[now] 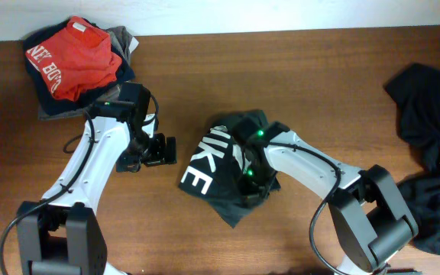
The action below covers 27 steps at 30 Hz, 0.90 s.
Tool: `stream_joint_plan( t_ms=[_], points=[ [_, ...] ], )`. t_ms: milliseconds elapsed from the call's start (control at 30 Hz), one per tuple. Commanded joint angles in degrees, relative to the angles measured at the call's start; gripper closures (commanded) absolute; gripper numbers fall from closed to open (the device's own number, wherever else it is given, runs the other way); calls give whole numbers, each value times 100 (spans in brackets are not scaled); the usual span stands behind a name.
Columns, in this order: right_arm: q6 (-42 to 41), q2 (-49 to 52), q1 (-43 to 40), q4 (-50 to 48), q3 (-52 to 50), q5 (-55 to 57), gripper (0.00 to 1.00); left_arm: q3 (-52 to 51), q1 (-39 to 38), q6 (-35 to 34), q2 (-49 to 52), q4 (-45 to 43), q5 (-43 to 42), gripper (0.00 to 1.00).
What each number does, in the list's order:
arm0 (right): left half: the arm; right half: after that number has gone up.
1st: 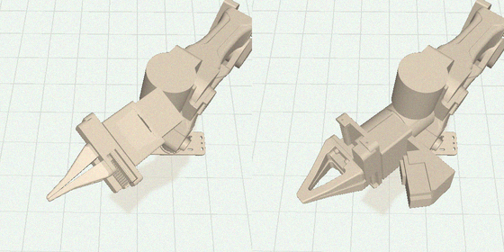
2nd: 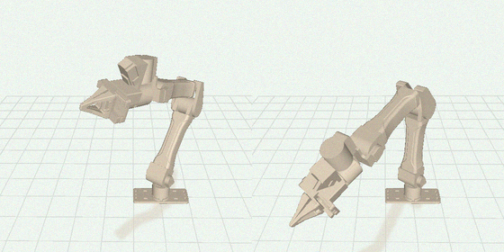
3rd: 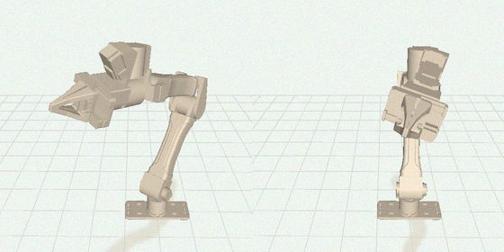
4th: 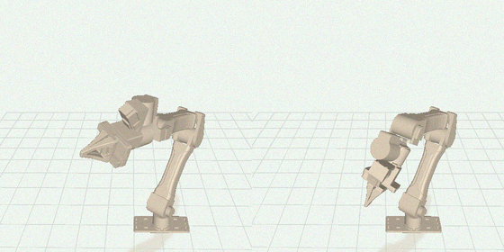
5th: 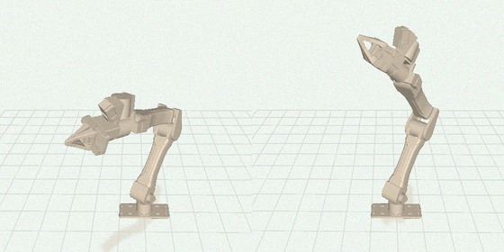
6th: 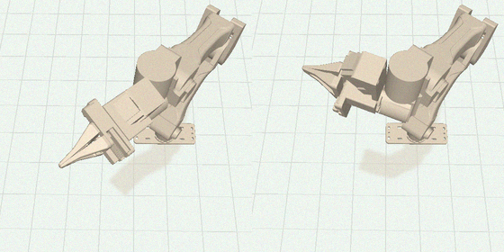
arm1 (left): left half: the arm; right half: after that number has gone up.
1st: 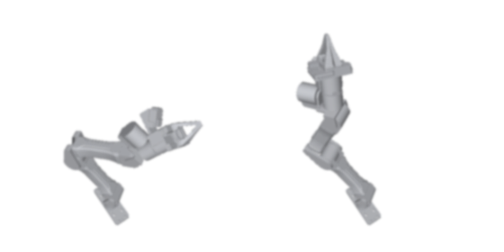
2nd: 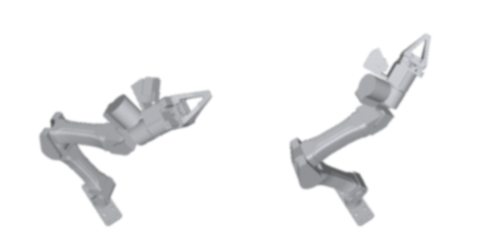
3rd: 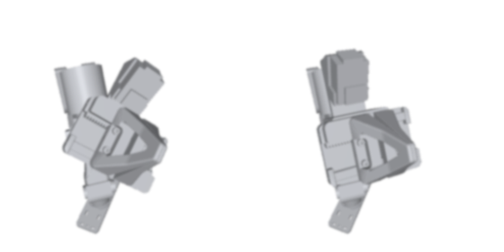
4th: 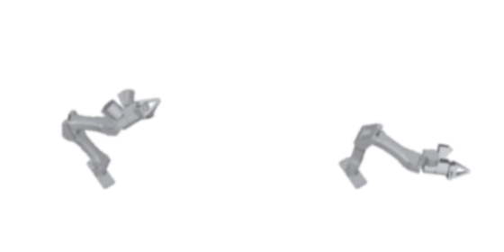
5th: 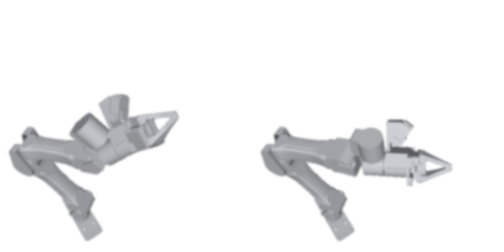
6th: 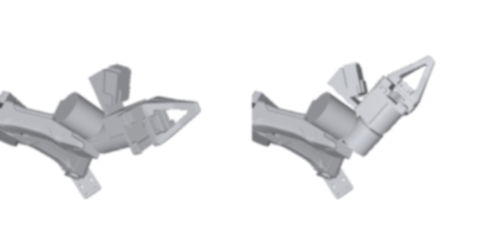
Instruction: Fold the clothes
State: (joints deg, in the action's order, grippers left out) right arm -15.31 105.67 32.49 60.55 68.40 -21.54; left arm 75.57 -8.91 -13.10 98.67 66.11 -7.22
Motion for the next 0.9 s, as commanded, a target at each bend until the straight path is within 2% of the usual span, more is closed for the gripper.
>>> stream_joint_plan(
  t_ms=[0, 200, 300, 367, 567, 667, 733, 867],
  points=[
    [-125, -90, -109, -46, -422, -199, 92, -35, 13, -17, 0, -9, -4, 1],
    [-149, -122, -326, 31, -562, -162, 96, -35, 13, -17, 0, -7, -4, 1],
    [-444, -249, -501, 79, -560, 223, 96, -35, 13, -17, 0, 13, -4, 1],
    [-688, -476, -761, 278, -549, 743, 96, -35, 13, -17, 0, 15, -4, 1],
    [-610, -1165, -1637, 435, -494, 876, 94, -35, 13, -17, 0, 7, -4, 1],
    [-291, -1478, -2116, 400, -374, 820, 80, -35, 13, -20, 0, -15, -7, 1],
    [-63, -1598, -2382, 385, -284, 649, 57, -35, 13, -17, 0, -74, -81, 1],
    [348, -1665, -2732, 385, -249, 240, 31, -35, 7, 57, 0, -361, -448, 1]
  ],
)
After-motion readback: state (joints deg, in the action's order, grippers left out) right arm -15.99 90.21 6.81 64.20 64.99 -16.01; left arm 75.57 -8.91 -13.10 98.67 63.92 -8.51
